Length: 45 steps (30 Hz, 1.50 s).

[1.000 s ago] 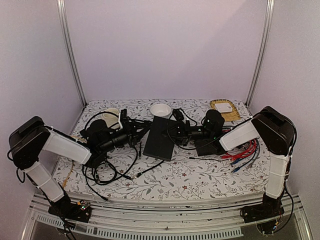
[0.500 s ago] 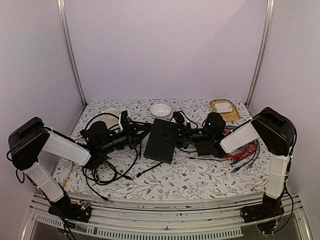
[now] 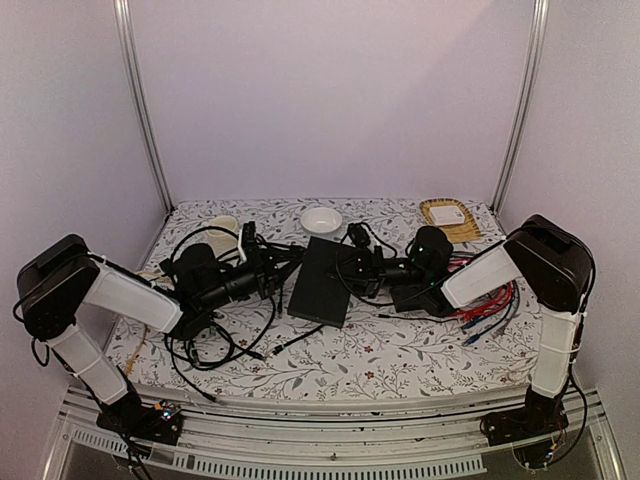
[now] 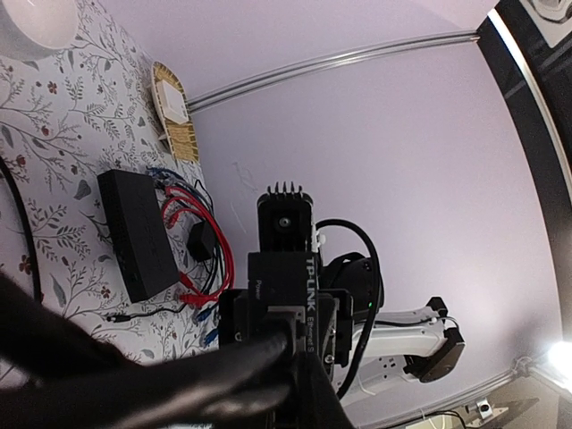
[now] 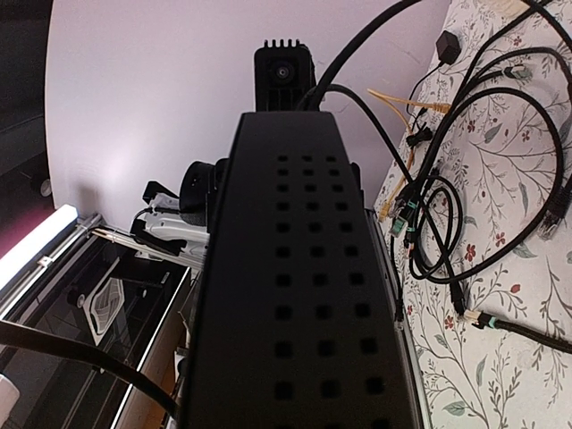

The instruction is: Pull the plug from the switch port

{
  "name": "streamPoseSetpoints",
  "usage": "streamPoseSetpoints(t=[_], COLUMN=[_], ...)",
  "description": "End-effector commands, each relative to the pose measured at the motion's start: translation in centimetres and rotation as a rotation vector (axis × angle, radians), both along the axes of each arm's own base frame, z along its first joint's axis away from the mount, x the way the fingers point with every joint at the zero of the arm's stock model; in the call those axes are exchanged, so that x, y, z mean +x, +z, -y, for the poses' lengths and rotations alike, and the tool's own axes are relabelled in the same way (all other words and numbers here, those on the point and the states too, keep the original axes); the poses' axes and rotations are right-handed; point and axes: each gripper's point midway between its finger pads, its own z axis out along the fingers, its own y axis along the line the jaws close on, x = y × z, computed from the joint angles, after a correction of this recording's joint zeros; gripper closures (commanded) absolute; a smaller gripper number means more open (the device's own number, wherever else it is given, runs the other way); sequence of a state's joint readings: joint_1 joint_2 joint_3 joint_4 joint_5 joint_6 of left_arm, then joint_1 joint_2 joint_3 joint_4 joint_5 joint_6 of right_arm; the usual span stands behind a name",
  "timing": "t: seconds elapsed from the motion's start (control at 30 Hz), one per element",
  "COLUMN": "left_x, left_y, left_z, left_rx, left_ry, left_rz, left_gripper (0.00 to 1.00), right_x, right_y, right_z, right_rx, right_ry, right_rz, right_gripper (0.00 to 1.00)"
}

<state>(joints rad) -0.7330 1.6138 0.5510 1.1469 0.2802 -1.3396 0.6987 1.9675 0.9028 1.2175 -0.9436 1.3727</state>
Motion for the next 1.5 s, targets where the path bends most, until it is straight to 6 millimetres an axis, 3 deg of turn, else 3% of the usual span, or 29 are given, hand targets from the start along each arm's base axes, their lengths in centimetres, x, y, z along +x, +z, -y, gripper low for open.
streamPoseSetpoints(t=[0.0, 0.67, 1.47], left_x=[0.2, -0.6, -1.1], left_y=[3.0, 2.9, 2.4], left_z=[-1.4, 0.8, 1.5], left_rx=[-0.081, -0.108, -0.106], left_ry=[0.066, 0.042, 0.038], left_rz=[0.078, 0.062, 0.047], left_gripper=[1.00, 1.00, 1.00], right_x=[1.6, 2.6, 4.4], right_y=[2.2, 1.9, 2.0], right_z=[1.3, 1.6, 2.7], right_rx=[0.048, 0.052, 0.063], right_ry=[-0.095, -0.180, -0.337], right_rz=[0.025, 0.017, 0.018], right_gripper=[0.98, 0.98, 0.98])
